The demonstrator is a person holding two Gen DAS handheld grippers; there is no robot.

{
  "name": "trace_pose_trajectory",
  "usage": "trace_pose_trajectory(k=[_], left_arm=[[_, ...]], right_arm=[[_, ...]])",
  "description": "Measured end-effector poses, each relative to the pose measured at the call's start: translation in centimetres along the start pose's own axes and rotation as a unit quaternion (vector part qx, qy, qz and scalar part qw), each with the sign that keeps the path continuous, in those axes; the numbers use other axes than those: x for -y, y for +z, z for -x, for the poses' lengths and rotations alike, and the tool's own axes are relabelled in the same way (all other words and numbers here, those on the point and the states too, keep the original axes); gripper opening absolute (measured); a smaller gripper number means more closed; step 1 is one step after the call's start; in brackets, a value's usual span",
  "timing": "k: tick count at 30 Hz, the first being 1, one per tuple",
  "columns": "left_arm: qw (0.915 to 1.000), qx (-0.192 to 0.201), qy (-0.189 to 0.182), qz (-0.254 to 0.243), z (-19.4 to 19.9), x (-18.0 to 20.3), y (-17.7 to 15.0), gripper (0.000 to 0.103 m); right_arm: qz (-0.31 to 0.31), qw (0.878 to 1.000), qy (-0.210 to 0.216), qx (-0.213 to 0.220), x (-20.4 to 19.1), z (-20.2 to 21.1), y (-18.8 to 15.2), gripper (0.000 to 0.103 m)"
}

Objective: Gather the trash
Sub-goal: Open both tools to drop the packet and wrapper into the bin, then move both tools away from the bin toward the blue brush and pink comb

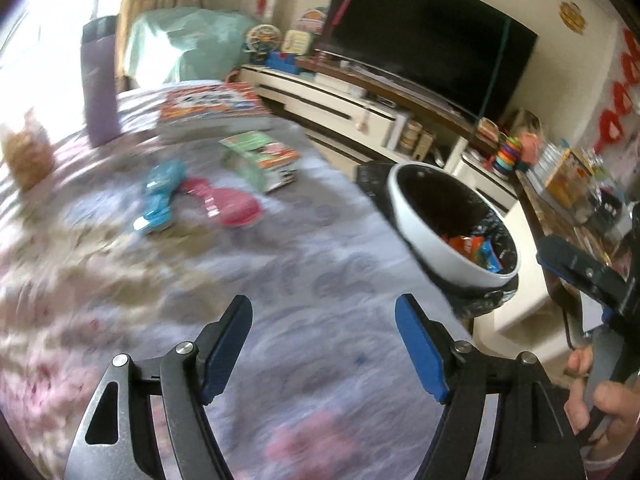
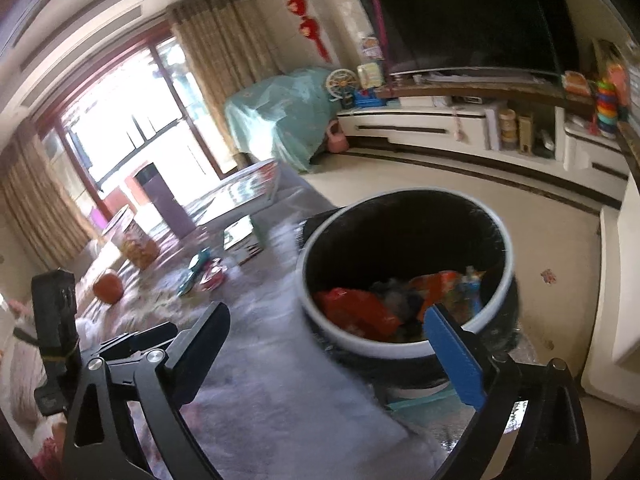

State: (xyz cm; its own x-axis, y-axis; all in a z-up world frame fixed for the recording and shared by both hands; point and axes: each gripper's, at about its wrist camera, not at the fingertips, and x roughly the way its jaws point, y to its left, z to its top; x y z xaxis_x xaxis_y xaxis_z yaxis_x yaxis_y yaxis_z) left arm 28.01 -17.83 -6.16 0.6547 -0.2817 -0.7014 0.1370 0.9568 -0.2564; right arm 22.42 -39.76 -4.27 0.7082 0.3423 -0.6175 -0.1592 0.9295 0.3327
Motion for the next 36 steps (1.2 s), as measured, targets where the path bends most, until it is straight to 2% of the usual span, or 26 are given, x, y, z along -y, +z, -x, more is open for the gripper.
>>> trace_pose_trajectory(k=[10,20,26,36], left_arm=[[0.9984,0.014,0.036,0.042,3.6,-4.7,-1.9,0.074],[0.9952,0.014,0.061,0.075,5.0,-8.7,-2.6,0.074],[0.9955,0.006,0.068,0.065,3.6,-9.5,-1.2,0.074],[0.9961,-0.006,0.071,0.053,-2.2,-11.1,4.3,0.073]], right_arm=[[0.029,0.999,0.024,-0.016,-4.2,-1.7,-2.2,0.099],[0.071,0.996,0.047,-0.021,-8.7,-3.4,-3.4,0.099],[0.07,0.996,0.056,-0.028,-9.5,-4.6,-3.3,0.099],[0.059,0.995,0.075,-0.035,-9.7,-6.2,-2.8,0.099]])
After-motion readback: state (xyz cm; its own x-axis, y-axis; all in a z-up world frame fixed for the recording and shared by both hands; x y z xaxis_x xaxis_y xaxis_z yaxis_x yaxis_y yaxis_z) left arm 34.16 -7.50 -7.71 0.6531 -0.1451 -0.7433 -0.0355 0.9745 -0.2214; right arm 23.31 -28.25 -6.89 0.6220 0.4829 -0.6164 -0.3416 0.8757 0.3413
